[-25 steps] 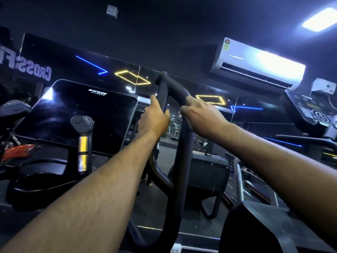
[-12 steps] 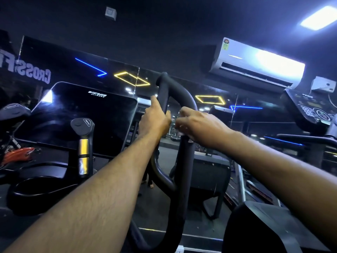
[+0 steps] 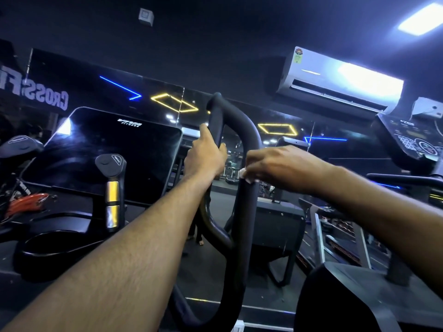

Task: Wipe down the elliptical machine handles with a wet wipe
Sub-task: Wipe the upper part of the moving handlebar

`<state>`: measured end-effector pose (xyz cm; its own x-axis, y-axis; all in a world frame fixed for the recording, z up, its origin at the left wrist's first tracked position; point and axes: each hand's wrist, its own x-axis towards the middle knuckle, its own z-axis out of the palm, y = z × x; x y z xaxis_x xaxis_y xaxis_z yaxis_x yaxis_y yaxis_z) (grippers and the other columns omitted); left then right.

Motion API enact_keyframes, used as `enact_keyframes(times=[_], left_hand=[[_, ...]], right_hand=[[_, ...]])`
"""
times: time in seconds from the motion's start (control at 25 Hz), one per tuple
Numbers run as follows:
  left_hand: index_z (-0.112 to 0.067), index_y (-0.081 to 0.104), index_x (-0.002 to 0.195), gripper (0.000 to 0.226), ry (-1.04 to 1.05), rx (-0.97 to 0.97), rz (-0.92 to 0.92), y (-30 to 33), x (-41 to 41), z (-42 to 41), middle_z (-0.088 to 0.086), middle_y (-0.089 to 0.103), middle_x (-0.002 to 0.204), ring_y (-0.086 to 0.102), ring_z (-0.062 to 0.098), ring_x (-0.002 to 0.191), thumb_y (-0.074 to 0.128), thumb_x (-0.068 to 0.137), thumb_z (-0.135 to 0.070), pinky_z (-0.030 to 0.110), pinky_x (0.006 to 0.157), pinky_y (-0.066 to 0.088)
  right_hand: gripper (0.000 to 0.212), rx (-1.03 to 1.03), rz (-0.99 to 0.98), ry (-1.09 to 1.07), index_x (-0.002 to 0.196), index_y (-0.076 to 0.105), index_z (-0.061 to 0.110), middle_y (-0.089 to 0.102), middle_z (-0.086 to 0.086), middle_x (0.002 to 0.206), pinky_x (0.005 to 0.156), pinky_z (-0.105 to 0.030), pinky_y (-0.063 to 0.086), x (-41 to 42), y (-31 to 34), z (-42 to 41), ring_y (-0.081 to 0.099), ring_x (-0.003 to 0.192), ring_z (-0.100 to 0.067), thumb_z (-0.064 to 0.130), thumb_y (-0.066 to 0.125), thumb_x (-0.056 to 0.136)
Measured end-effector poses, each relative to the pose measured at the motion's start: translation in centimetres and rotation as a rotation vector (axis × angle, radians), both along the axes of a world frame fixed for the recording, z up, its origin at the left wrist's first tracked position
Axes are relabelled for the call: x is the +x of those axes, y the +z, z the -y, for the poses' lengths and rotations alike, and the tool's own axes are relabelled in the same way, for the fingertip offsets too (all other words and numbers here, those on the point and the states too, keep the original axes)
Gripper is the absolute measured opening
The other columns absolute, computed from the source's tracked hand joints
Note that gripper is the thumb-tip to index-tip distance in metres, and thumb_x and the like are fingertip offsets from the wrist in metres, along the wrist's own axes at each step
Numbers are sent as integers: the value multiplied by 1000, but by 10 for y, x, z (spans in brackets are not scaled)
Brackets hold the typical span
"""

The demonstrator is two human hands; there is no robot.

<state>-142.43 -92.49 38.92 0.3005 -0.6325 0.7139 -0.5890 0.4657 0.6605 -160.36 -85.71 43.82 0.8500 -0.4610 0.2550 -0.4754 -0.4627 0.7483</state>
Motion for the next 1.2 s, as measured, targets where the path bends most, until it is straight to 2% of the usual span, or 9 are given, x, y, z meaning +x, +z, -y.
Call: enact_keyframes(times=[0.12, 0.24, 0.32, 0.4, 0.52, 0.72, 0.88, 1.04, 1.2], left_hand=[[-19, 32, 141, 47, -42, 1, -30, 0, 1, -2, 1, 56, 96, 62, 18, 75, 57, 104, -32, 30, 58, 47], [-21, 31, 141, 47, -63, -9, -45, -1, 2, -3, 3, 60, 99, 67, 22, 79, 58, 103, -32, 39, 67, 58], [-20, 33, 137, 45, -45, -15, -19, -1, 2, -2, 4, 61, 98, 66, 24, 79, 58, 102, -33, 39, 67, 56], [-19, 35, 134, 43, -23, -4, -8, 0, 2, -2, 5, 61, 98, 66, 27, 80, 58, 101, -35, 40, 68, 56], [-17, 37, 131, 39, -36, 2, -15, 0, 2, -2, 6, 60, 102, 64, 30, 85, 57, 102, -33, 41, 73, 54], [-16, 37, 129, 36, -63, -37, -23, -2, 3, -3, 2, 58, 97, 63, 25, 81, 57, 103, -30, 41, 71, 53], [-16, 36, 134, 41, -47, -12, -15, -1, 2, -2, 3, 57, 99, 63, 25, 82, 58, 103, -32, 39, 68, 50], [-15, 37, 136, 43, -5, -8, -5, 0, 1, 2, 4, 55, 100, 59, 25, 79, 59, 104, -33, 29, 54, 39], [-17, 35, 141, 47, -16, 3, -11, 1, 0, 2, 2, 53, 103, 59, 25, 84, 59, 104, -34, 36, 69, 44]], right_hand=[[17, -101, 68, -24, 104, 71, 20, 59, 1, 108, 71, -33, 50, 16, 34, 1, 63, 100, -22, 26, 55, 100], [13, -277, 27, -99, 103, 65, 12, 53, -6, 112, 64, -31, 38, 32, 29, 3, 58, 102, -26, 14, 53, 97], [12, -171, 5, -170, 104, 63, 12, 49, -6, 115, 65, -30, 40, 37, 6, 10, 56, 102, -24, 13, 53, 97], [14, -36, 154, -158, 99, 65, 13, 48, -4, 116, 75, -36, 51, 34, 0, 14, 57, 101, -23, 21, 53, 96], [25, 95, 334, -142, 110, 71, 15, 48, -1, 117, 91, -34, 51, 30, 8, 24, 58, 103, -20, 15, 53, 93], [36, 152, 482, -76, 117, 68, 21, 62, 12, 99, 80, -23, 39, 29, 27, 34, 58, 94, -11, 20, 76, 82], [10, 47, 365, 41, 98, 72, 23, 67, 14, 96, 76, -31, 52, 16, 5, 25, 65, 91, -15, 28, 74, 89], [15, 78, 145, 91, 105, 69, 20, 65, 7, 105, 69, -23, 45, 5, -12, 12, 57, 92, -10, 30, 59, 99], [21, 87, -62, -37, 117, 64, 21, 51, 5, 123, 83, -22, 43, 13, 8, 12, 41, 105, -8, 29, 55, 100]])
